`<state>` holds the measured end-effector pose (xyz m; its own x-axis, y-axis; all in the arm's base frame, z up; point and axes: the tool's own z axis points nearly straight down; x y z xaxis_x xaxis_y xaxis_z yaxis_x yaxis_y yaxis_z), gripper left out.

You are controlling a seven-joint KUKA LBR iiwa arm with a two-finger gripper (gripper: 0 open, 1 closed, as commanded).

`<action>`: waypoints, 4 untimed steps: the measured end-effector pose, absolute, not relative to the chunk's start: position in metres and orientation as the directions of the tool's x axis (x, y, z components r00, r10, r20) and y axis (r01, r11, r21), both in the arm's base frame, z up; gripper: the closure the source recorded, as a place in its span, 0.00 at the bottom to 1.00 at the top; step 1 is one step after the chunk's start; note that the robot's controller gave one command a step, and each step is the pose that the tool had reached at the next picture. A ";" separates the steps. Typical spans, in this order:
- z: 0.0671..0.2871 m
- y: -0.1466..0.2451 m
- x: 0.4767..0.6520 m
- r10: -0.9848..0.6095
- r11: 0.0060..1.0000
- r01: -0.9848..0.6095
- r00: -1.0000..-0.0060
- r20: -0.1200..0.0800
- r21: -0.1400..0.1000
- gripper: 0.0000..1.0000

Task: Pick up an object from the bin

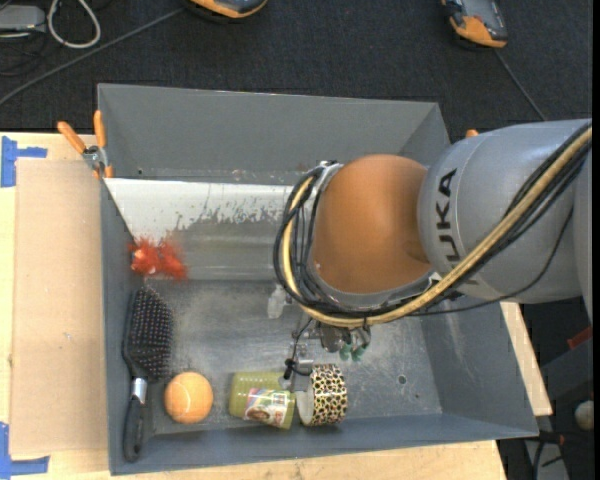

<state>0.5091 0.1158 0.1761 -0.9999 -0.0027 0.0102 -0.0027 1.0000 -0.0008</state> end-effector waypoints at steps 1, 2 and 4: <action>0.180 0.115 0.511 0.001 1.000 0.001 -1.000 0.002 0.000 0.00; 0.104 0.114 0.479 -0.052 0.999 -0.052 -0.999 0.004 0.001 0.00; 0.069 0.103 0.501 -0.219 0.976 -0.219 -0.976 0.004 0.002 1.00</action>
Offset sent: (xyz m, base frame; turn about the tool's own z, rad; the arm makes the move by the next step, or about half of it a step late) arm -0.0360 -0.0019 -0.0864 -0.0610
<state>0.5012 0.1034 0.0690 -0.9756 -0.2195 0.0036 -0.2195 0.9756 0.0017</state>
